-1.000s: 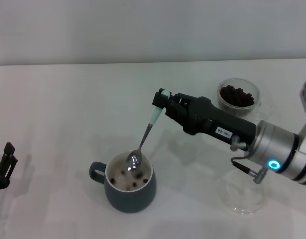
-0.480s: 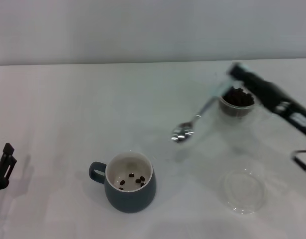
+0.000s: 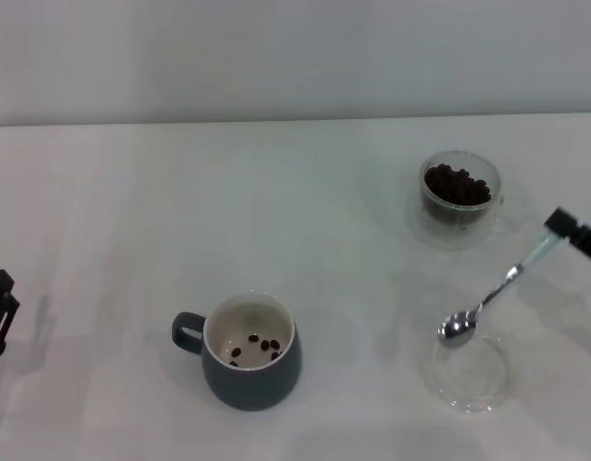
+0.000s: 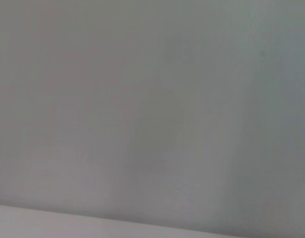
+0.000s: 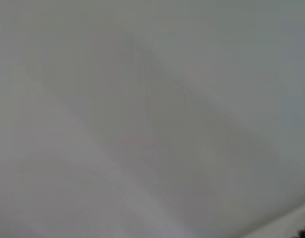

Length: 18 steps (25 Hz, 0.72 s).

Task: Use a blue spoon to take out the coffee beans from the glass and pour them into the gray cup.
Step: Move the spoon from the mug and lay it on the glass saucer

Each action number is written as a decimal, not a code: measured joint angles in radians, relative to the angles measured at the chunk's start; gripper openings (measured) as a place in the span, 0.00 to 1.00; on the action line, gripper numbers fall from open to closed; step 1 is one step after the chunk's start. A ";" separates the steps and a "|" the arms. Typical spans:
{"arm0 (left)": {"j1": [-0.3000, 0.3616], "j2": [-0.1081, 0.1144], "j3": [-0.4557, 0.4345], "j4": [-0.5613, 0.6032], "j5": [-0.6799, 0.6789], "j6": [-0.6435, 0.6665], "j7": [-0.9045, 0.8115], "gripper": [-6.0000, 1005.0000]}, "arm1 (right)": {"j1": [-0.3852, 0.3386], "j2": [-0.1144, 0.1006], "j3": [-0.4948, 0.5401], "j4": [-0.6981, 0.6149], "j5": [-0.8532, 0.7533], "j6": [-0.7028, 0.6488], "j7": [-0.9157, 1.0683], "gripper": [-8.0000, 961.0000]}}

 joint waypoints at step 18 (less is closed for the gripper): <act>-0.013 0.000 0.000 -0.008 -0.003 0.001 0.000 0.71 | -0.028 0.034 -0.020 0.005 -0.009 0.145 -0.053 0.19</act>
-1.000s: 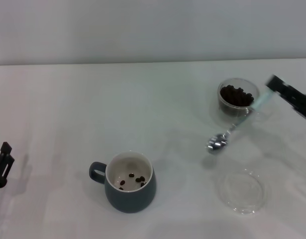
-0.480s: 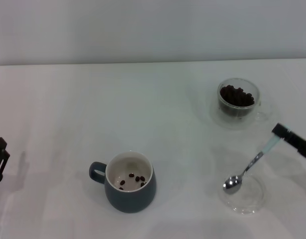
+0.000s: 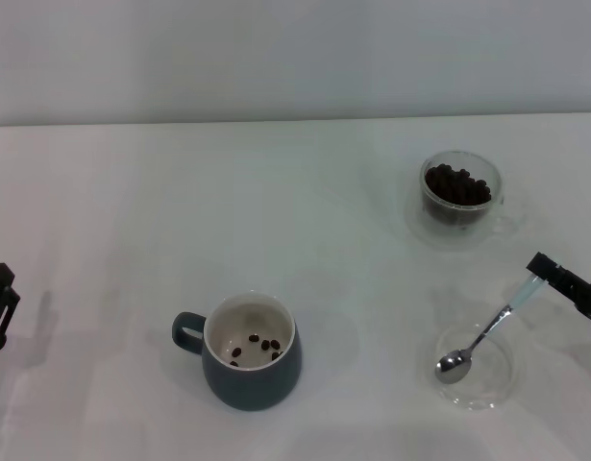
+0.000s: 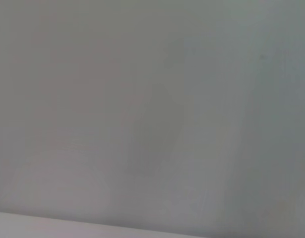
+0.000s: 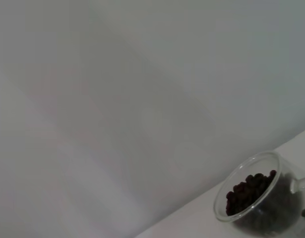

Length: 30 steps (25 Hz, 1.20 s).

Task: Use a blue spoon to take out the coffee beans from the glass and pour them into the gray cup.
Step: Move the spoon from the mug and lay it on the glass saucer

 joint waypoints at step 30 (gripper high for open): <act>0.000 -0.001 0.000 -0.002 0.005 0.000 0.000 0.71 | -0.007 0.013 0.050 -0.002 -0.009 0.045 -0.027 0.19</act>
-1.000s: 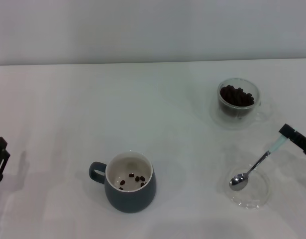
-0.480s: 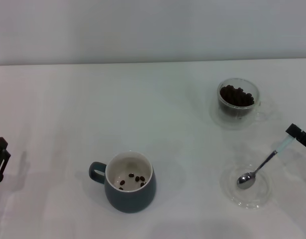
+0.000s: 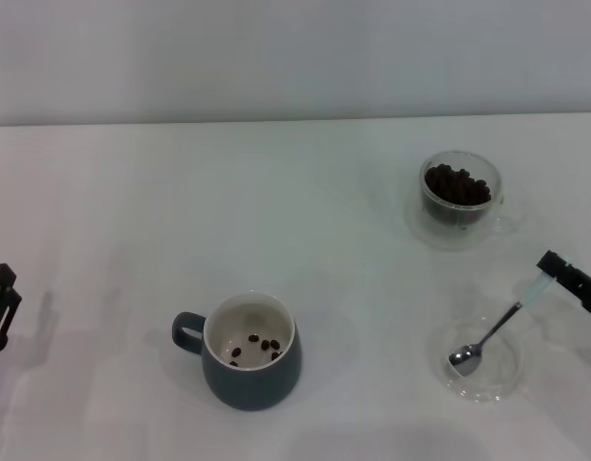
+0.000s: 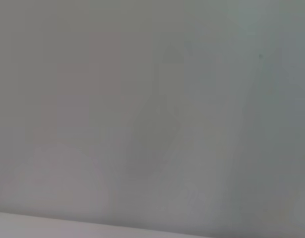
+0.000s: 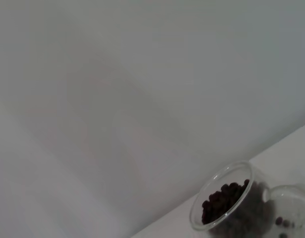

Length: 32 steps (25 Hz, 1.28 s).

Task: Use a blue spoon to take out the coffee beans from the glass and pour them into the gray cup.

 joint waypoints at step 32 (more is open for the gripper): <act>0.008 -0.001 0.000 0.000 -0.005 0.000 -0.002 0.71 | 0.010 0.030 0.463 -0.051 -0.035 -0.001 -0.490 0.39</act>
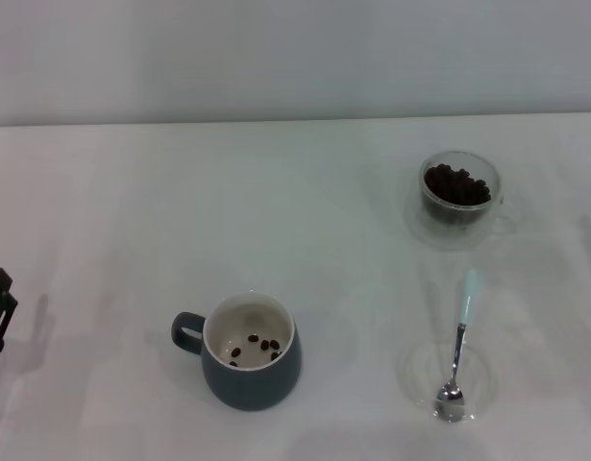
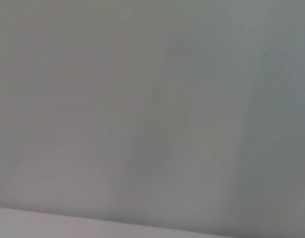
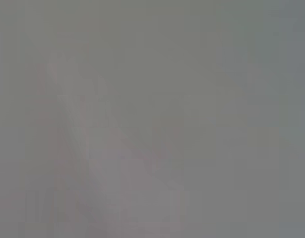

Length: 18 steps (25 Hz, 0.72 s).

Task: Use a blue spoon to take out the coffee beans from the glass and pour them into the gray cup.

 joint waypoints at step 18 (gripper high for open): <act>-0.010 -0.002 0.000 0.016 -0.060 -0.001 -0.004 0.71 | 0.077 0.036 0.096 0.004 0.017 0.237 -0.527 0.53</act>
